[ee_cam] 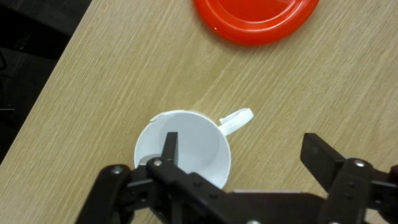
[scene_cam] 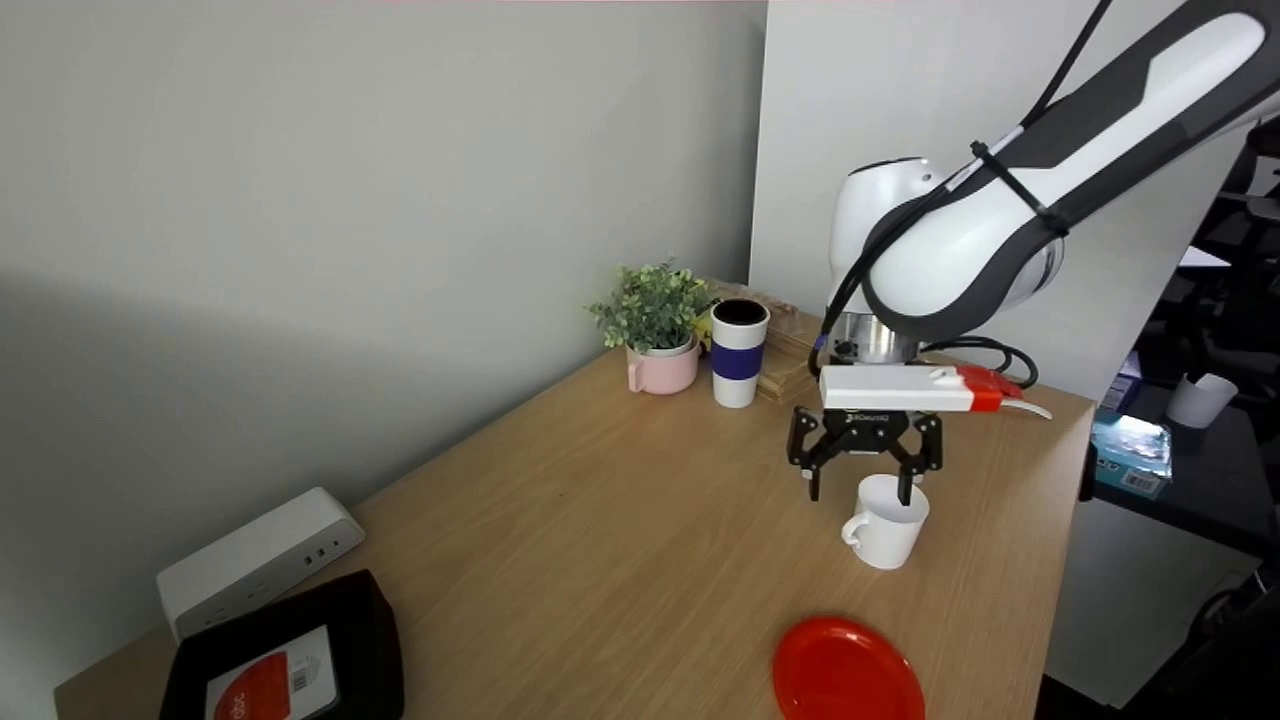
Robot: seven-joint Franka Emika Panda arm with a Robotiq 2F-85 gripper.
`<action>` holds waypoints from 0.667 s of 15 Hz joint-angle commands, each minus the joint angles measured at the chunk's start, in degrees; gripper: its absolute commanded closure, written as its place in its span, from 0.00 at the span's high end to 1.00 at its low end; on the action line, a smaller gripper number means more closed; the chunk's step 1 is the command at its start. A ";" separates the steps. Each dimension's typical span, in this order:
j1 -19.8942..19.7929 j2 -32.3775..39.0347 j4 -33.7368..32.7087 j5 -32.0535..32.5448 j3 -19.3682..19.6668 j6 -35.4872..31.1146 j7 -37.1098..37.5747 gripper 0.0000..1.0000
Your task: Put the white cup on the orange plate
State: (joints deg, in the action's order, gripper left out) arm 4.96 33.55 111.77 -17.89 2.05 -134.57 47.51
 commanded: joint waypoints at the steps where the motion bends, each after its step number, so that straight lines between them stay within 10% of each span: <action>1: 0.20 3.33 -4.61 2.09 1.13 3.08 2.02 1.00; 6: 0.11 5.82 -7.44 2.80 1.24 4.34 2.34 1.00; 10: 0.01 7.64 -9.45 2.64 1.11 5.44 2.13 0.69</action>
State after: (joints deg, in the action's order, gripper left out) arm 4.96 39.29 105.19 -15.93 2.98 -131.68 48.98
